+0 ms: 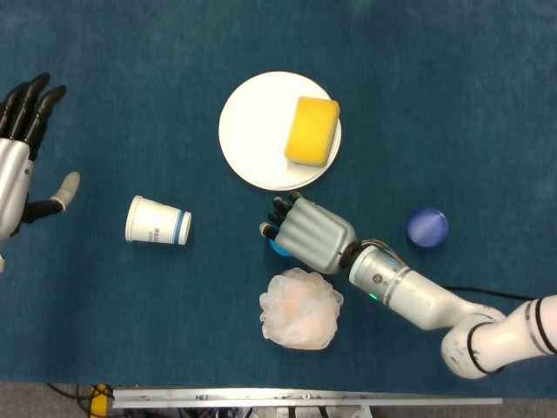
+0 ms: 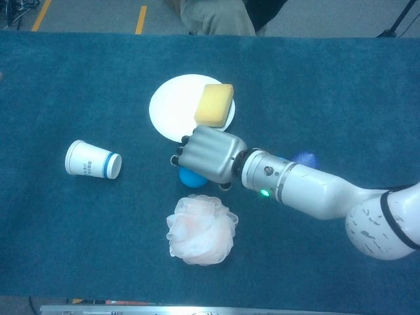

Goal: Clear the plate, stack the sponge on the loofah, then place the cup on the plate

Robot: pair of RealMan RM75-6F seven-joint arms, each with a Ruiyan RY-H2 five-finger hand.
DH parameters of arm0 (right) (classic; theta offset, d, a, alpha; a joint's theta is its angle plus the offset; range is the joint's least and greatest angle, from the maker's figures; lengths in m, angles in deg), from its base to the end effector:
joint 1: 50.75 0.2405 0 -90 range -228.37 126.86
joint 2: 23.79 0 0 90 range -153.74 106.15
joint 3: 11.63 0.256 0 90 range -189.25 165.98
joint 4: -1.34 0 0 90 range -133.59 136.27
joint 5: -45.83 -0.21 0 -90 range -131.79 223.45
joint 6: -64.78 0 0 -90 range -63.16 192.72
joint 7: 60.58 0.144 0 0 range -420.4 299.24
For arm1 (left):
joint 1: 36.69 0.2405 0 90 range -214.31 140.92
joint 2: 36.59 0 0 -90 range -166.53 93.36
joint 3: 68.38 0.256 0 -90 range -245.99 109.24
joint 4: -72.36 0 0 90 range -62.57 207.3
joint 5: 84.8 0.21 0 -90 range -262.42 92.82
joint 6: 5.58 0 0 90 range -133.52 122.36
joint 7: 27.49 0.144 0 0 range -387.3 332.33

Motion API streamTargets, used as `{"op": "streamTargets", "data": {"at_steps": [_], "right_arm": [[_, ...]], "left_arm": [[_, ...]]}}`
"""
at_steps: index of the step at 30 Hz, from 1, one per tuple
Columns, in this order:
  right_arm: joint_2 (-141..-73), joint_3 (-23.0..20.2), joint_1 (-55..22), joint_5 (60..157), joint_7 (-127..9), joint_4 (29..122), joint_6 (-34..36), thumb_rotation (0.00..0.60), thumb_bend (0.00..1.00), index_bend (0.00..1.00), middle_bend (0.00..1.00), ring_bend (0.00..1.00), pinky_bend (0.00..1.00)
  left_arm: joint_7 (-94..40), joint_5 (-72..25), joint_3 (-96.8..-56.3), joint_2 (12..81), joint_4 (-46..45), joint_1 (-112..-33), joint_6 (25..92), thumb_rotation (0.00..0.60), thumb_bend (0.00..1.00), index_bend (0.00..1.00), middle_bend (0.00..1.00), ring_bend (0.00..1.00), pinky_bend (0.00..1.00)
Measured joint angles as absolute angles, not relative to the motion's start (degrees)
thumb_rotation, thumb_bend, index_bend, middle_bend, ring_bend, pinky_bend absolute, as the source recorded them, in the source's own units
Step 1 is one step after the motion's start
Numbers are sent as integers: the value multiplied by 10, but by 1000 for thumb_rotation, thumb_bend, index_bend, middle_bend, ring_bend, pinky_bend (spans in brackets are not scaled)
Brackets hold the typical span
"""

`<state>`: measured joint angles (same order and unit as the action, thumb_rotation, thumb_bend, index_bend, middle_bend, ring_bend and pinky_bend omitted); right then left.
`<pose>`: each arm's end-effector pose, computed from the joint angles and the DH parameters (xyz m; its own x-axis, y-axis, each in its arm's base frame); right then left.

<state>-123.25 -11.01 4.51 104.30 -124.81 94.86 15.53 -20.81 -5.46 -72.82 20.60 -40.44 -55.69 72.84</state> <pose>-0.0576 -0.2521 -0.1096 0.8834 0.0301 0.4676 -0.2449 -0.8212 0.5154 -0.2103 0.2375 0.1581 0.2864 0.0548 0.9565 0.9454 -0.1785 -0.2729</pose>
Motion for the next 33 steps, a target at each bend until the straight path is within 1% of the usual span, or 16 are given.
{"op": "streamTargets", "data": {"at_steps": [4, 9, 14, 20, 26, 30, 33], "right_arm": [[-1244, -109, 48, 1037, -1242, 934, 145, 600, 0, 434, 417, 330, 433], [-1246, -108, 48, 1042, -1220, 924, 137, 600, 0, 457, 434, 365, 480], [-1227, -107, 46, 1050, -1196, 933, 131, 600, 0, 460, 438, 369, 493], [-1174, -107, 34, 1074, -1157, 963, 114, 600, 0, 459, 439, 369, 494], [-1099, -109, 10, 1099, -1098, 982, 92, 600, 0, 460, 439, 369, 493], [-1049, -125, -11, 1120, -1057, 980, 87, 600, 0, 460, 439, 369, 494], [-1025, -141, -25, 1135, -1036, 972, 91, 600, 0, 459, 439, 369, 494]], "left_arm": [[-216, -50, -729, 204, -404, -552, 728, 600, 319, 42, 3, 0, 131], [-222, -49, -729, 204, -403, -549, 725, 600, 319, 42, 2, 0, 131], [-228, -48, -732, 204, -402, -547, 722, 600, 319, 41, 3, 0, 131], [-228, -42, -732, 205, -403, -545, 719, 600, 319, 41, 3, 0, 131], [-229, -37, -731, 205, -404, -544, 715, 600, 319, 42, 2, 0, 131], [-231, -36, -730, 206, -403, -543, 711, 600, 319, 41, 3, 0, 131], [-231, -35, -729, 208, -404, -545, 705, 600, 319, 42, 3, 0, 131]]}}
